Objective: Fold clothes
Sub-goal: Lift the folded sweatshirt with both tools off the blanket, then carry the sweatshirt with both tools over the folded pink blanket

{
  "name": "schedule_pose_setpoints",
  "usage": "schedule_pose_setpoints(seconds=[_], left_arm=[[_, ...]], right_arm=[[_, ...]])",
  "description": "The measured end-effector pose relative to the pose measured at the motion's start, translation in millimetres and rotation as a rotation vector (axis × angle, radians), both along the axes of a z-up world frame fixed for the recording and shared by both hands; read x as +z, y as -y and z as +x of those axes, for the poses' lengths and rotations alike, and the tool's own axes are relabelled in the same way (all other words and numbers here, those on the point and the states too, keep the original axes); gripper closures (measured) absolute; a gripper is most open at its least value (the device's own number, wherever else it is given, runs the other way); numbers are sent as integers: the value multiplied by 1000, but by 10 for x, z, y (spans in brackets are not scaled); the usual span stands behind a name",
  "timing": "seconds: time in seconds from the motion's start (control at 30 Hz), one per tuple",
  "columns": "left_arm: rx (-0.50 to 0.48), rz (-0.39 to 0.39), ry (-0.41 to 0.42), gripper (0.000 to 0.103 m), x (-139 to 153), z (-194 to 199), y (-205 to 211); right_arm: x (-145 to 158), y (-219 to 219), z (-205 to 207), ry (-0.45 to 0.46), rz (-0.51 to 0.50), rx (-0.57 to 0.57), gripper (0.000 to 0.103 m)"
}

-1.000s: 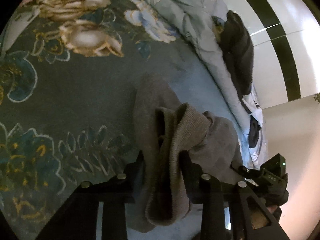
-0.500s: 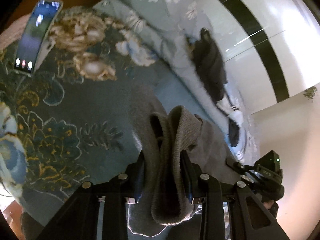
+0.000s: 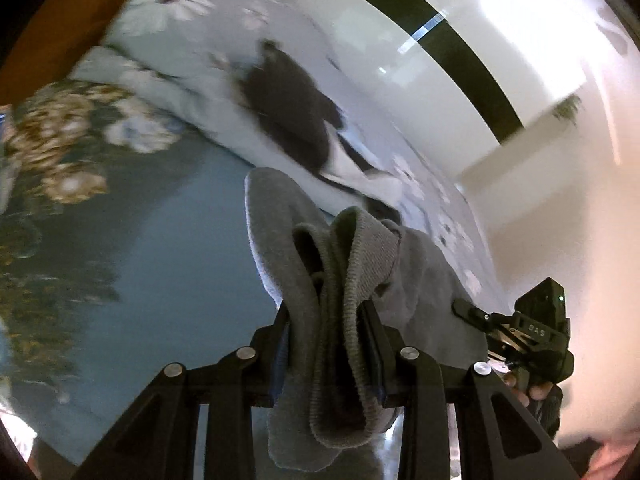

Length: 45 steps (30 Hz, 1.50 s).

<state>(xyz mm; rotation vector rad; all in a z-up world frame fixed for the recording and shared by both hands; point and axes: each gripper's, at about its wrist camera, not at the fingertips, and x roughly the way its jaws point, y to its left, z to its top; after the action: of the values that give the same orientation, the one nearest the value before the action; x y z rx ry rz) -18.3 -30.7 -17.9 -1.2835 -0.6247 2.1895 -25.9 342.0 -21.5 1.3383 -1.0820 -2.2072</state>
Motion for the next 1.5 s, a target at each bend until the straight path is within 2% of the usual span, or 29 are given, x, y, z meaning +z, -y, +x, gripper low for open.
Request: schedule_pose_setpoints(seconds=[0.2, 0.47, 0.6, 0.73, 0.87, 1.0, 1.1, 1.17, 1.27, 1.33, 1.4, 1.5], left_arm=[[-202, -5, 16, 69, 103, 108, -1214], [-491, -8, 80, 69, 179, 312, -2994], [-619, -12, 135, 69, 191, 613, -3798], [-739, -45, 120, 69, 251, 959, -4484], [-800, -47, 122, 69, 267, 1254, -5025], [-791, -31, 80, 69, 276, 1398, -5350], [-755, -61, 109, 69, 55, 1425, -5467], [-747, -128, 156, 68, -213, 1457, -5539], [-735, -207, 197, 66, -550, 1518, -5526], [-739, -193, 220, 63, -659, 1509, -5469], [-743, -189, 227, 58, -698, 1507, -5438], [-750, -209, 225, 56, -720, 1525, -5445]], right_arm=[[115, -1088, 746, -6, 34, -162, 80], [207, -2368, 2041, 8, 82, -392, 80], [237, -2917, 2627, 17, 107, -502, 80], [257, -3415, 3066, 53, 153, -572, 80], [293, -3871, 3395, 82, 182, -650, 80], [379, -4193, 3517, 66, 238, -682, 80], [135, -4299, 3571, 88, 237, -699, 79], [-49, -4370, 3610, 107, 232, -712, 79], [-486, -4421, 3667, 195, 180, -747, 79], [-685, -4452, 3760, 206, 135, -783, 79], [-746, -4488, 3834, 190, 102, -805, 79], [-731, -4482, 3779, 207, 135, -803, 78]])
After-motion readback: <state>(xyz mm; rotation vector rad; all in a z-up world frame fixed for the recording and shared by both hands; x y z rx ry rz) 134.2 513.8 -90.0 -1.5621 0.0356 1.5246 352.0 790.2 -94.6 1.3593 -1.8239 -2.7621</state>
